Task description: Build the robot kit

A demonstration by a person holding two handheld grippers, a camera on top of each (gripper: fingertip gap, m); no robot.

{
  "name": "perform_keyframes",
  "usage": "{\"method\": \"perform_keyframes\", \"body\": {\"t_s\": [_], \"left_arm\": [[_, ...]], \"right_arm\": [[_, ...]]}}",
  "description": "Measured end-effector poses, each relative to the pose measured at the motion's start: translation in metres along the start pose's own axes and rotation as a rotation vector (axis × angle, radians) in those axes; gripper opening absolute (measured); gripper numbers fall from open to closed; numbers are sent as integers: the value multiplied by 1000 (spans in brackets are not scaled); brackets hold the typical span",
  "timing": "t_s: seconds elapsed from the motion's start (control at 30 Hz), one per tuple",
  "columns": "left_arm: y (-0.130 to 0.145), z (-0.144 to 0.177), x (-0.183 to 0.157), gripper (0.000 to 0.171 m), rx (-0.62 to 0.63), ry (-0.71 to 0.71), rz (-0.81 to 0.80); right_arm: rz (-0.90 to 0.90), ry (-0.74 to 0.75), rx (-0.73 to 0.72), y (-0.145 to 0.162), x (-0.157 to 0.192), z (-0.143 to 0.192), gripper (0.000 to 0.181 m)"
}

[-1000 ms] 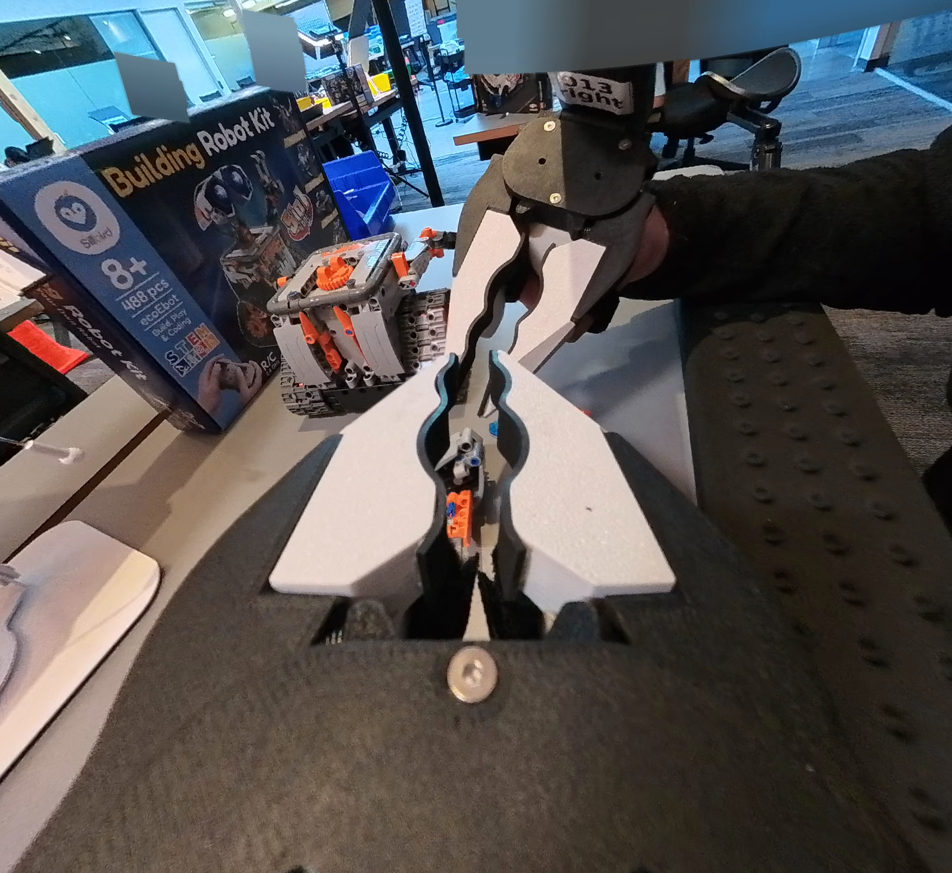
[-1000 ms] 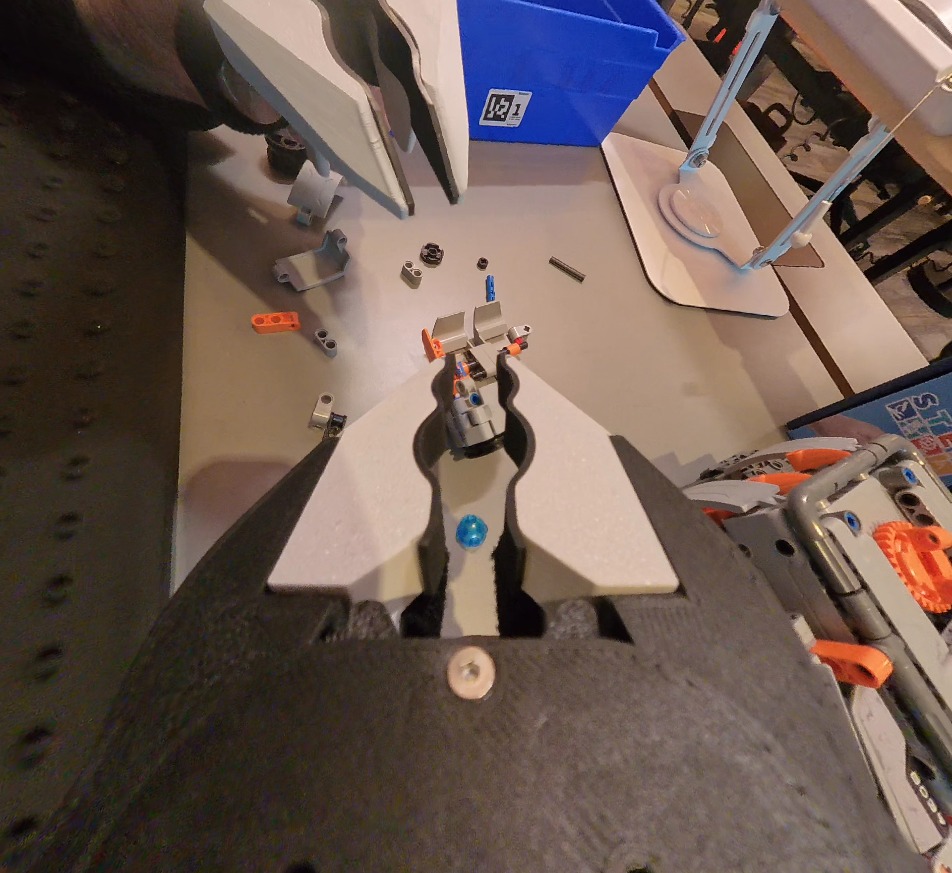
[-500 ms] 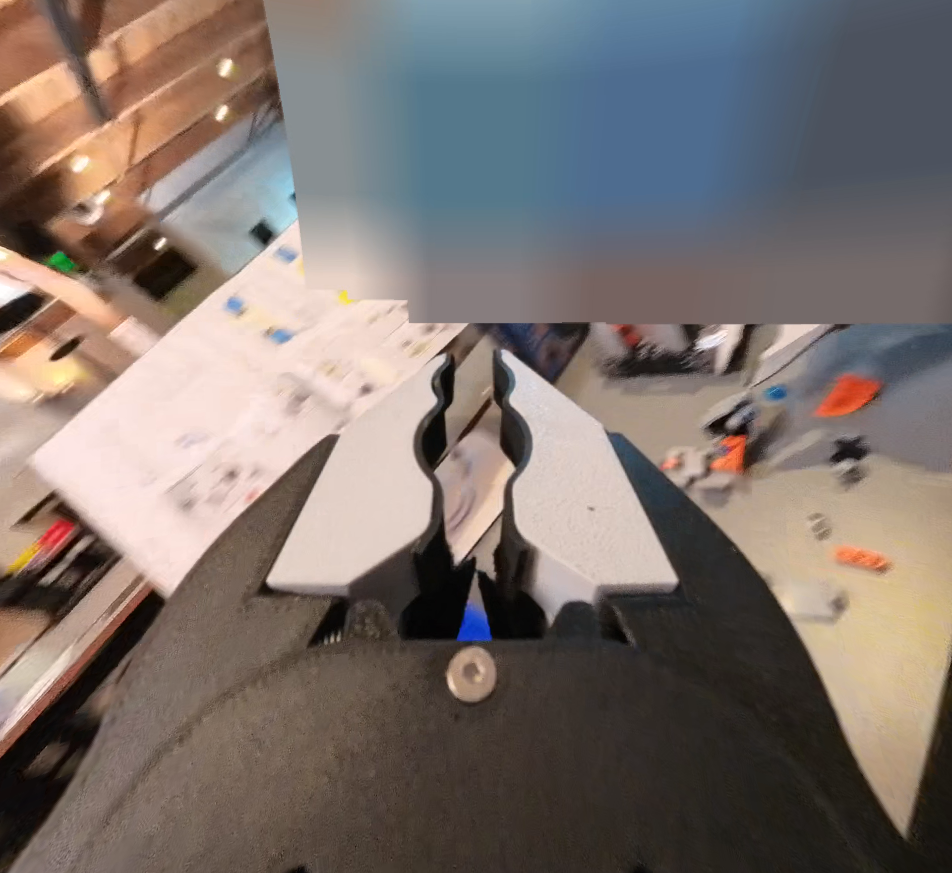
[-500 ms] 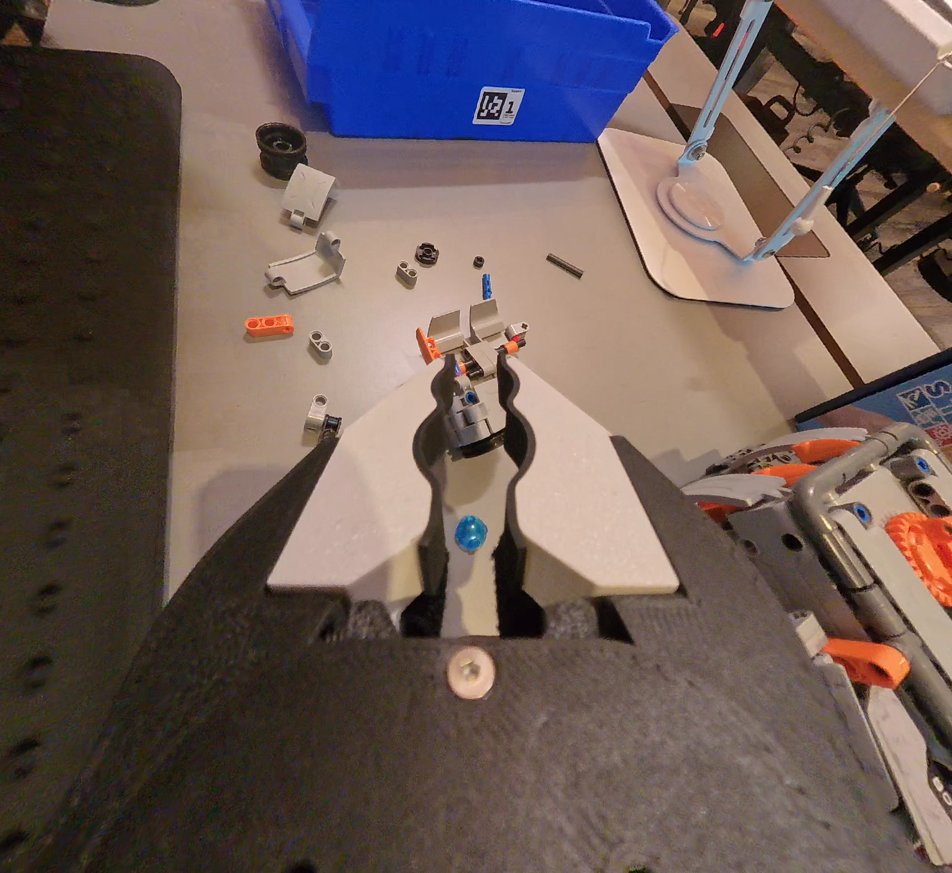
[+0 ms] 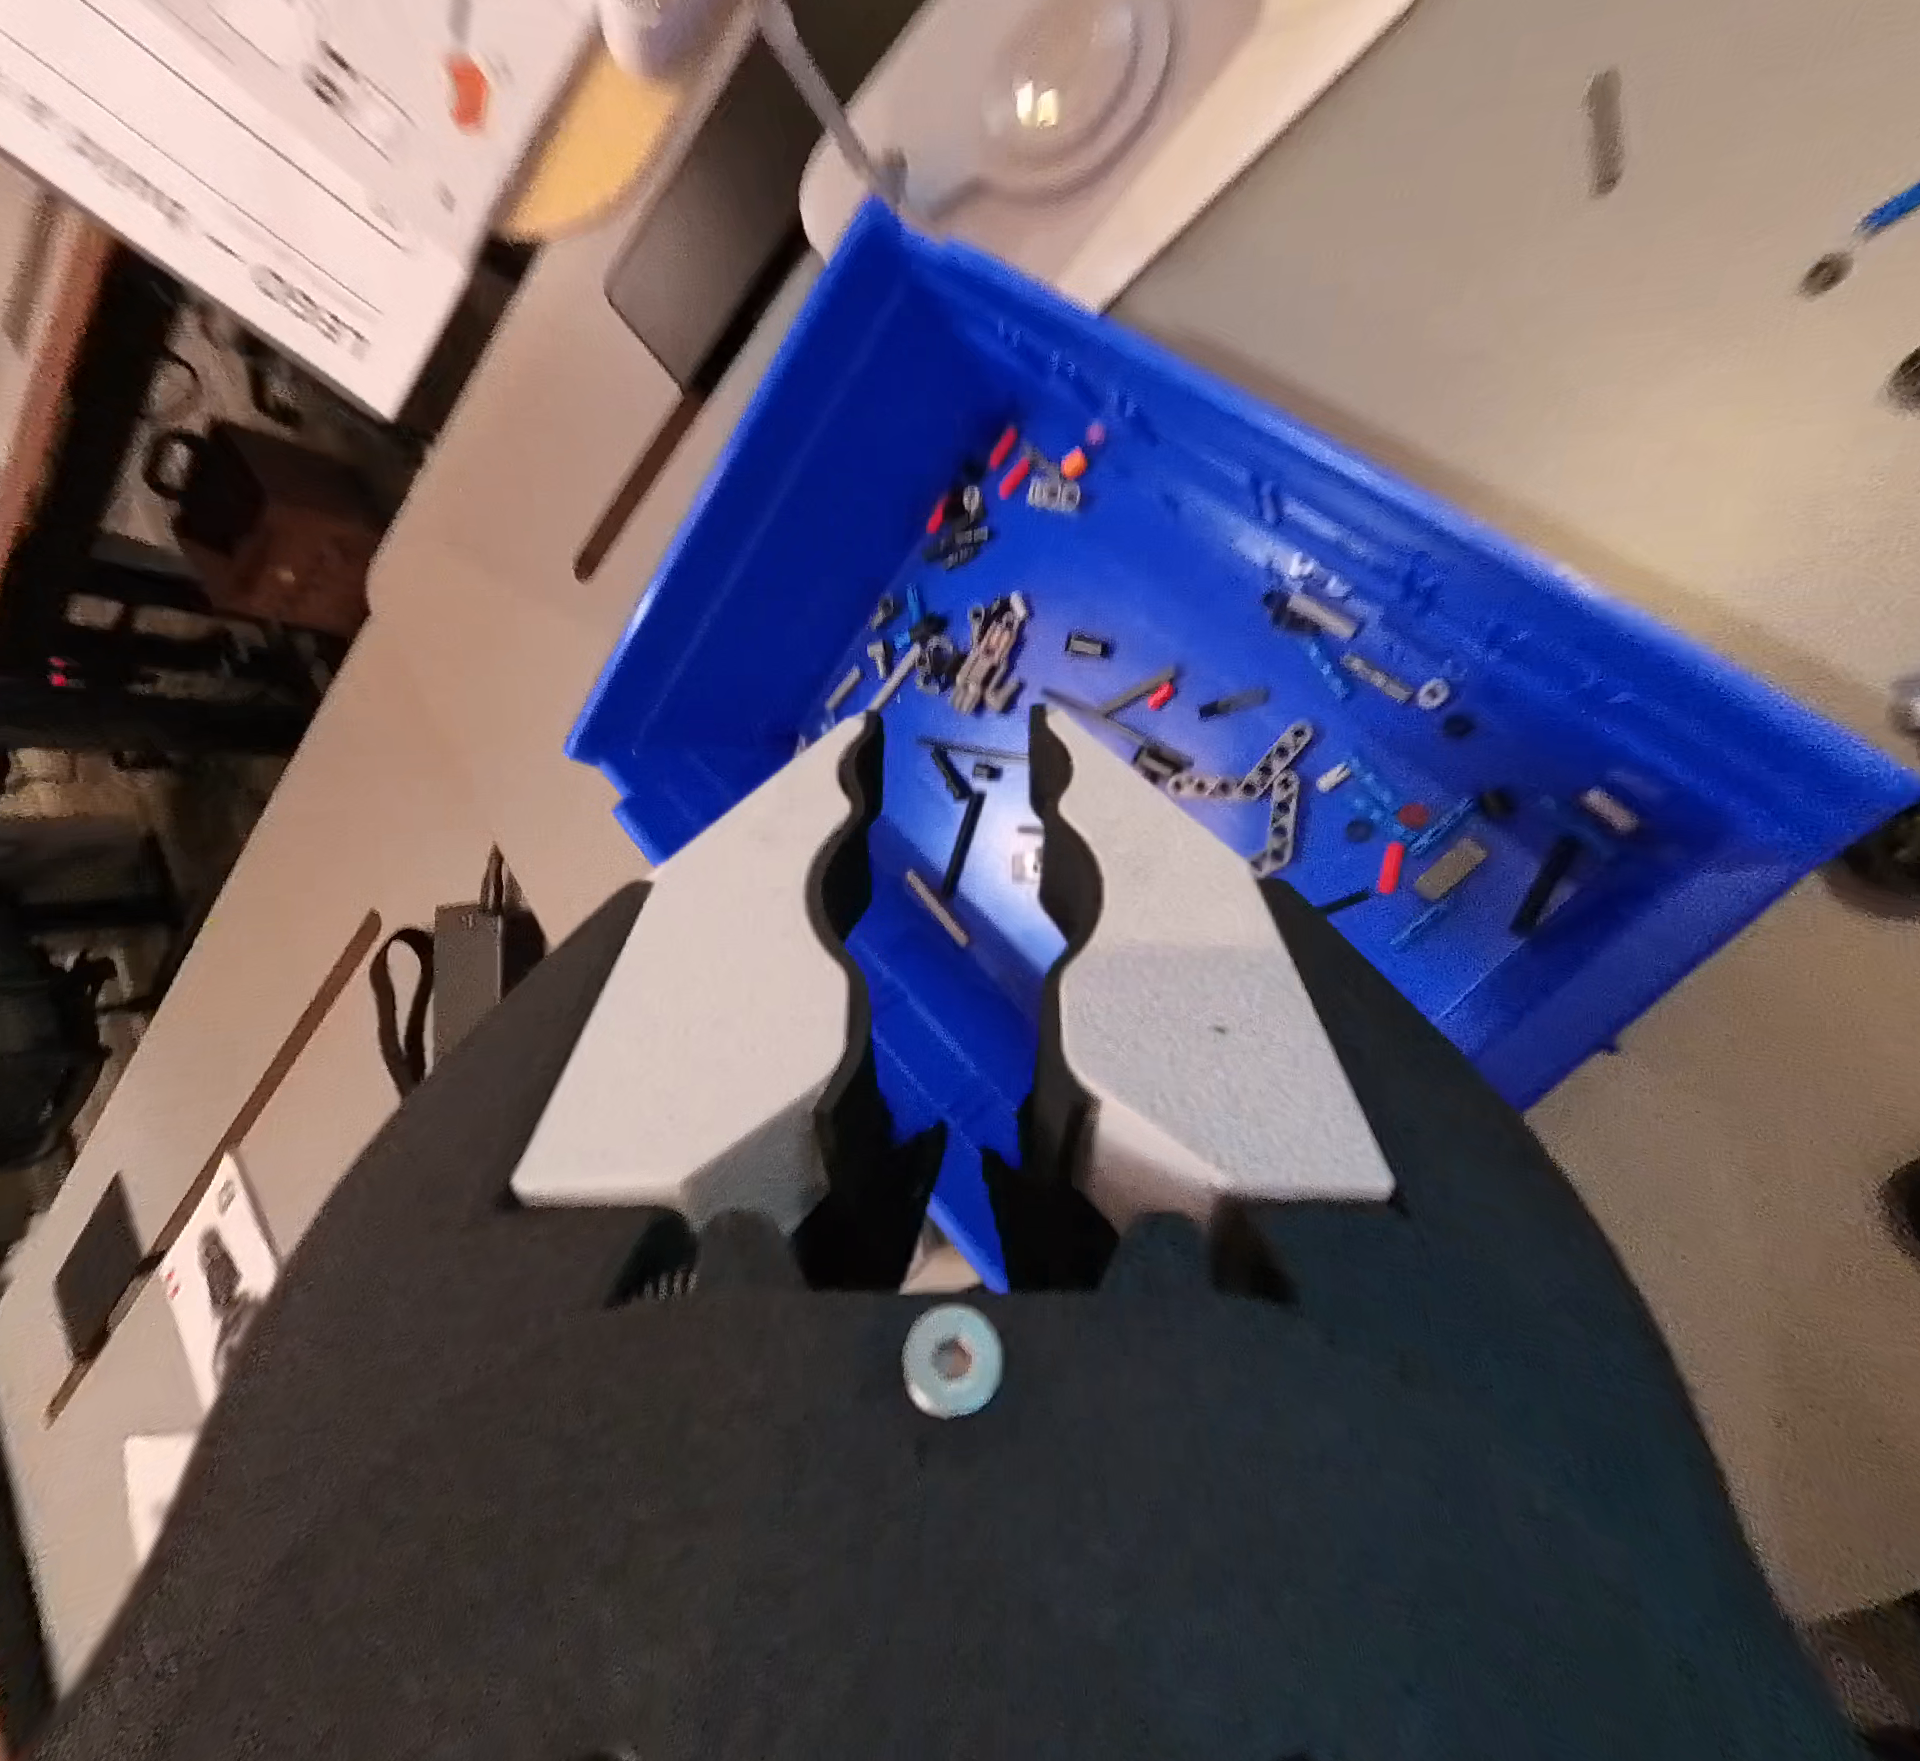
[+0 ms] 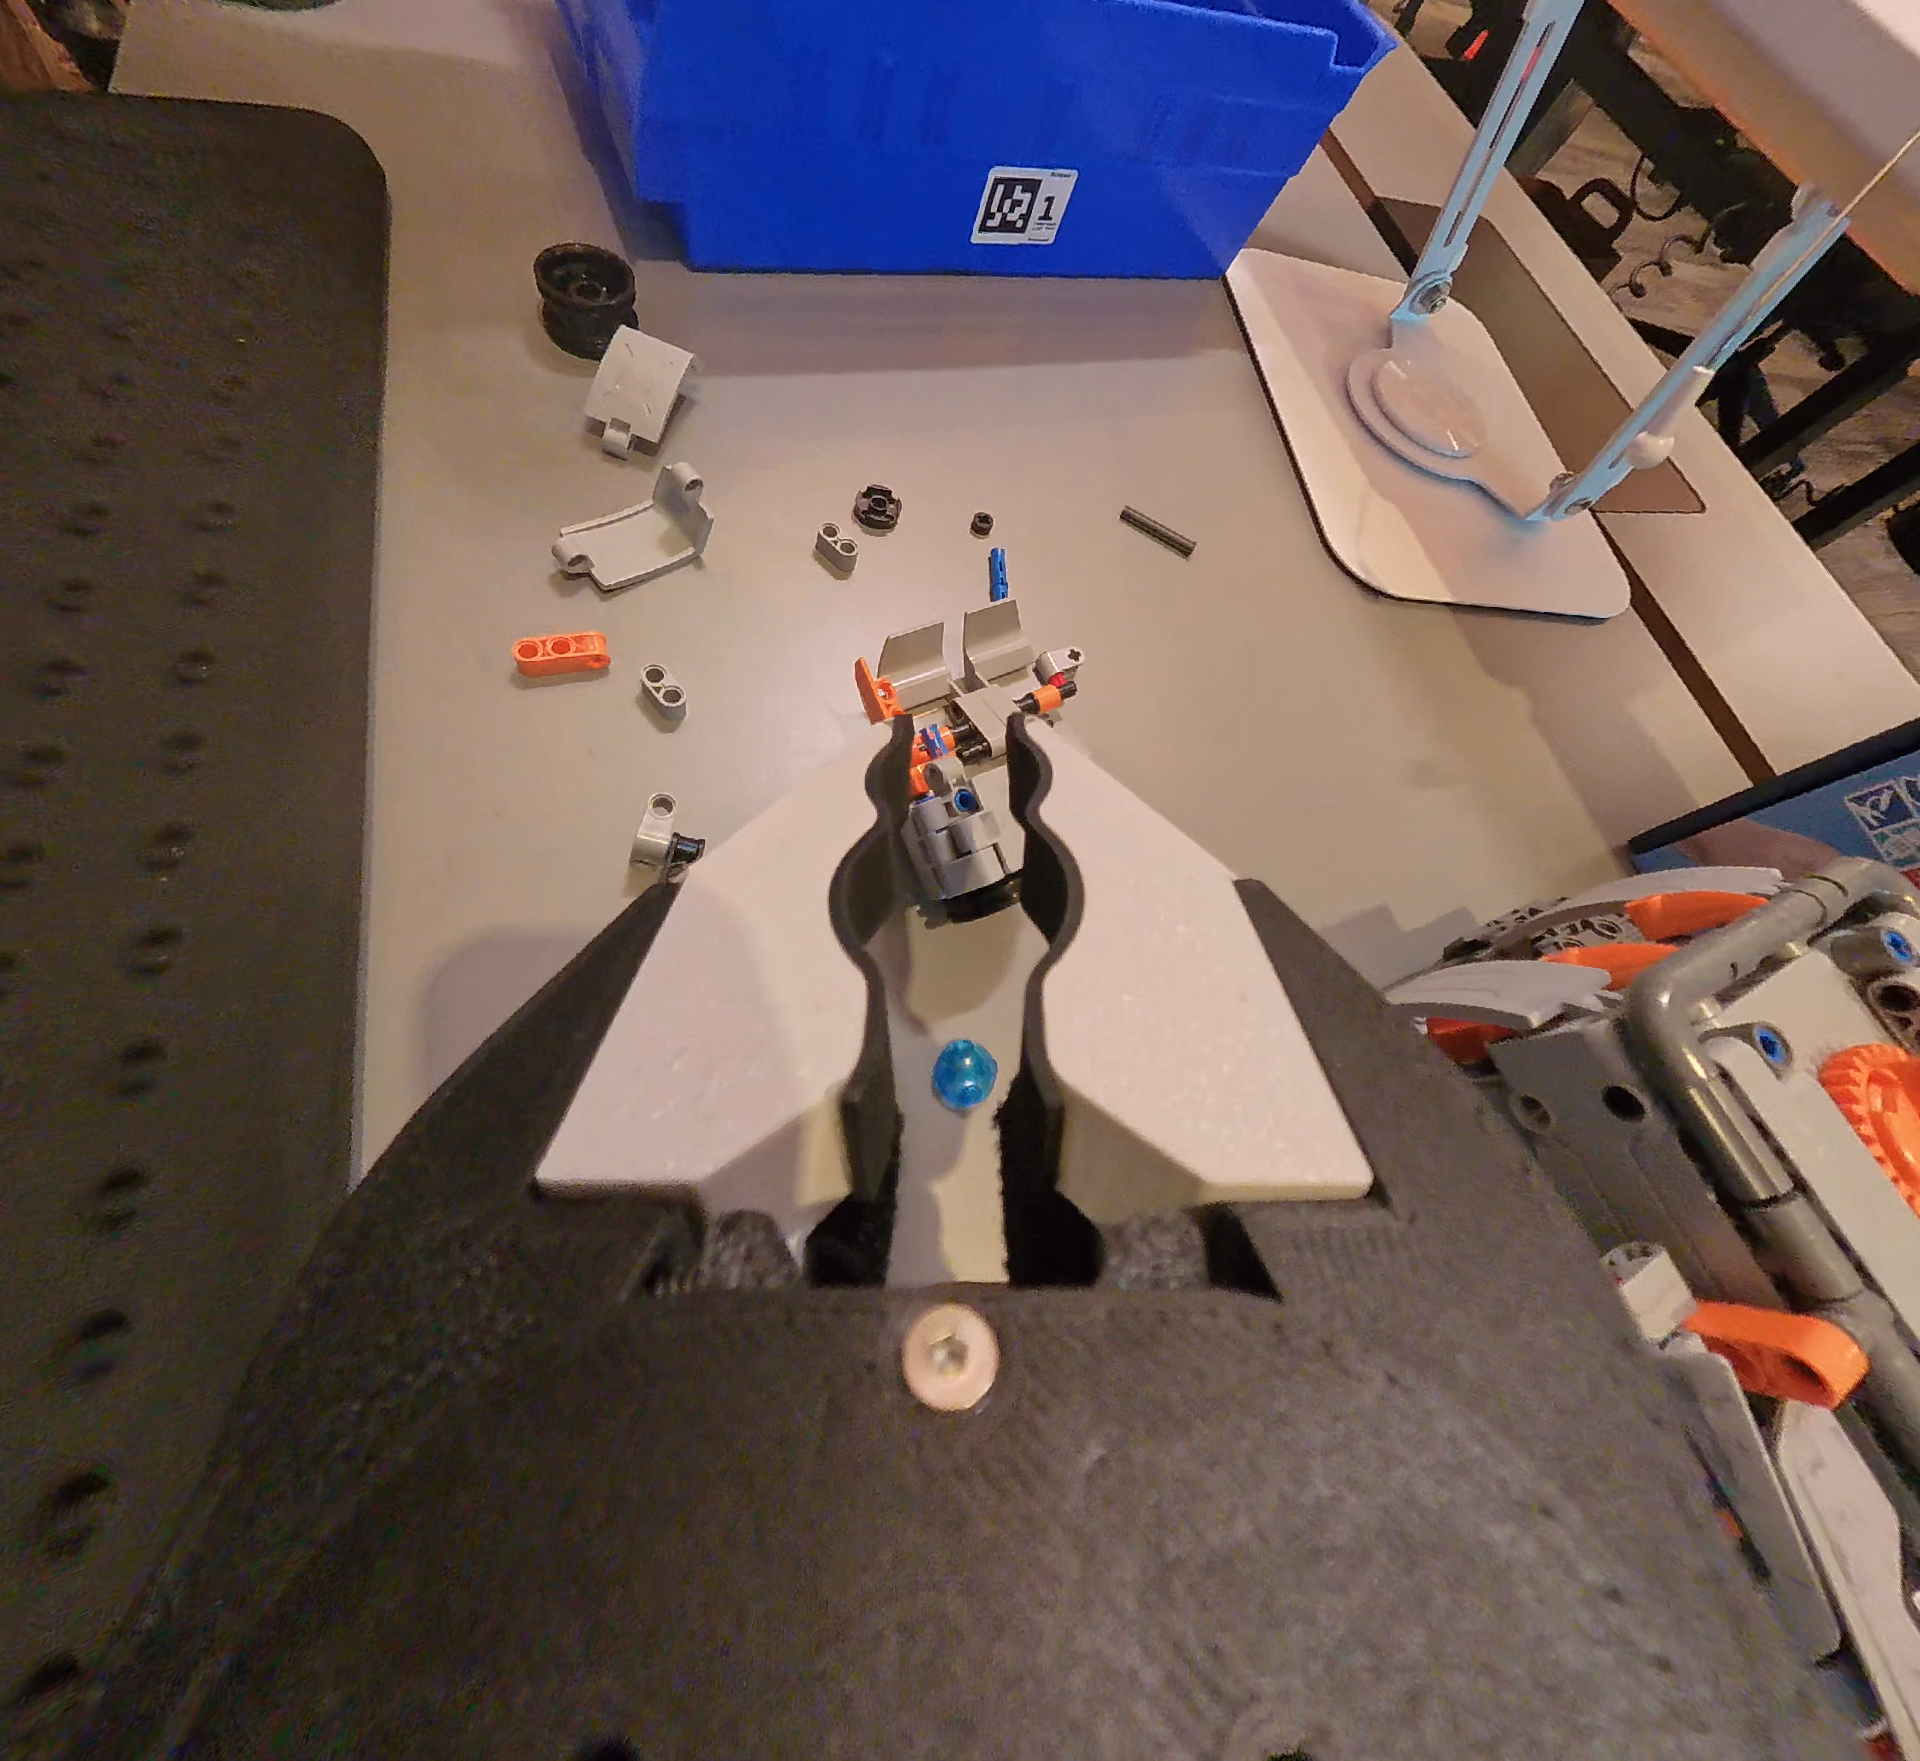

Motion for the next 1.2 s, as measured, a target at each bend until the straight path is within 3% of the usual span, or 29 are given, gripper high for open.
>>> {"method": "perform_keyframes", "body": {"t_s": [0.23,0.47,0.83,1.2], "left_arm": [[14,-55,-1,33,180,152,-100],[38,-89,-9,34,364,257,-169],[64,-115,-30,33,553,363,-264],[76,-124,-47,32,656,419,-341]], "right_arm": [[2,-3,13,1,0,-1,16],[5,-4,10,1,1,0,16],[-8,-17,28,6,0,-4,16],[-14,-23,31,7,0,-4,16]]}}
Point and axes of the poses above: each gripper's, where its closed fingertips meet, z back along the fingers, y out of its underside, x = y × z across the jaws, the point moved 5 cm from there along z, back along the fingers, and after that the axes turned 9 degrees about -y, right-handed, at the moved point
